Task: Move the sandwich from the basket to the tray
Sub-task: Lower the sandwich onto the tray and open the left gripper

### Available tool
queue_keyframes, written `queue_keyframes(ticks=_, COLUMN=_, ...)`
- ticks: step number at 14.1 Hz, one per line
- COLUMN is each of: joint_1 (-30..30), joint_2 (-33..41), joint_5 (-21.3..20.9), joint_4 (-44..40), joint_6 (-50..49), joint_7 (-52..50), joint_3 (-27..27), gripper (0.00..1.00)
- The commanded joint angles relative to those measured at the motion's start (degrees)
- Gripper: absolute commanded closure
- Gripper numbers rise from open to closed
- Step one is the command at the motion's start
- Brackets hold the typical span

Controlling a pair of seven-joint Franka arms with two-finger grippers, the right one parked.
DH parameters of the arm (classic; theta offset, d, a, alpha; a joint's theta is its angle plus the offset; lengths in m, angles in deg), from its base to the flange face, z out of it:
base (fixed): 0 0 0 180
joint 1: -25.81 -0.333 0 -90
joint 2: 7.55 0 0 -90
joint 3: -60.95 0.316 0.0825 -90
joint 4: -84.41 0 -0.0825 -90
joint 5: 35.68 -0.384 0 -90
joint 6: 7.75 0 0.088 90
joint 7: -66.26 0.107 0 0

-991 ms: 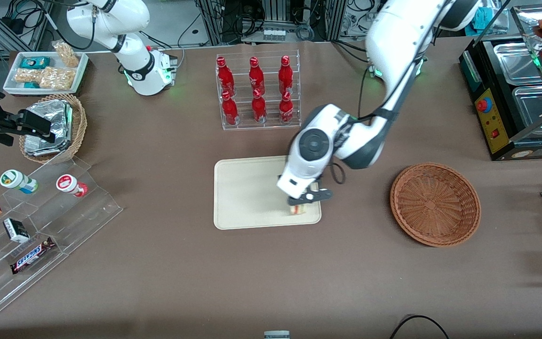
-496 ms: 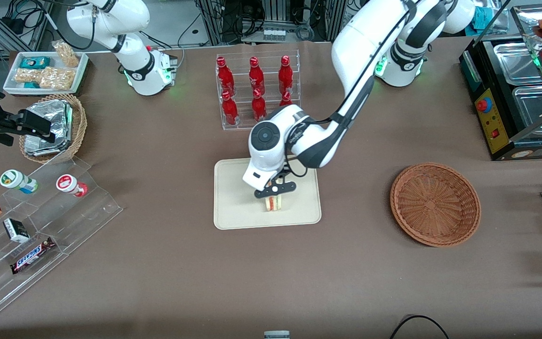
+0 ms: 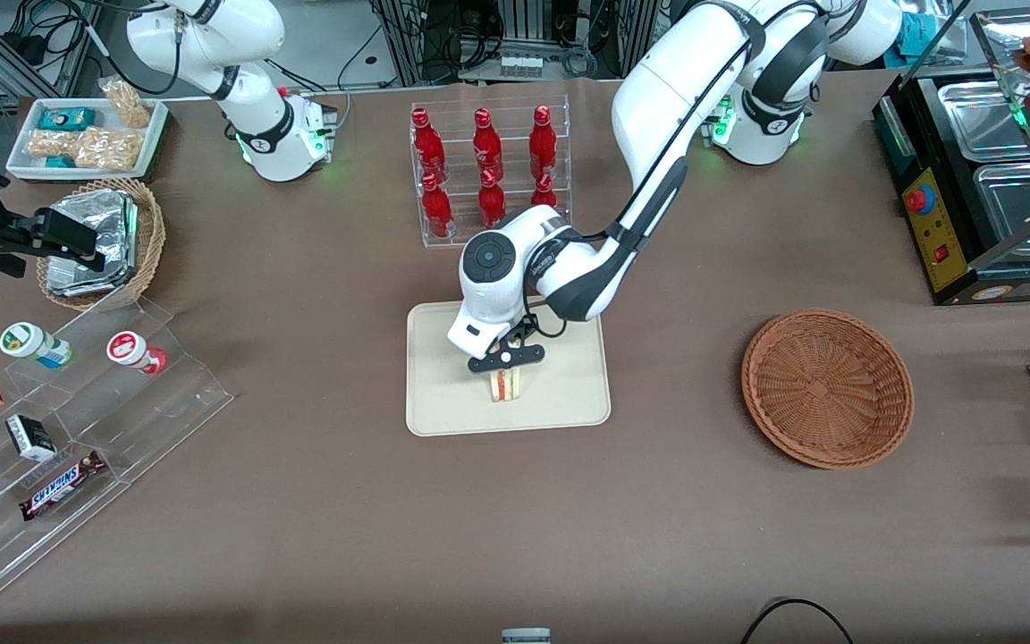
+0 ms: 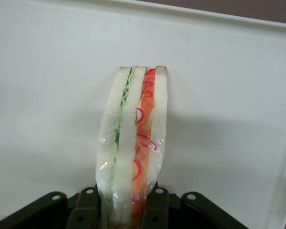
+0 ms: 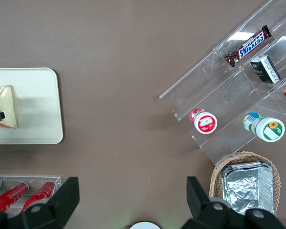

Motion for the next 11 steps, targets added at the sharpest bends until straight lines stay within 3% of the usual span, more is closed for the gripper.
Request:
queue_keyframes(ticks=1, joint_1=0.5, joint_2=1.2, joint_5=-1.1, joint_4=-1.2, joint_6=-0.8, joint_7=-0.2, joint_3=0.9, gripper=0.0)
queue_keyframes(ticks=4, joint_1=0.2, joint_2=6.1, joint_5=-1.2, joint_4=-0.1, joint_6=-4.4, joint_7=-0.4, joint_3=1.0, gripper=0.0)
queue_keyframes(ticks=8, joint_1=-1.2, joint_2=15.4, joint_5=-0.9, joint_4=2.6, joint_6=-17.6, joint_7=0.9, joint_3=4.3, gripper=0.0)
queue_keyframes(ticks=11, joint_1=-7.8, joint_2=19.5, joint_5=-0.7, joint_4=7.0, joint_6=-19.3, joint_7=5.6, joint_3=4.3, gripper=0.0)
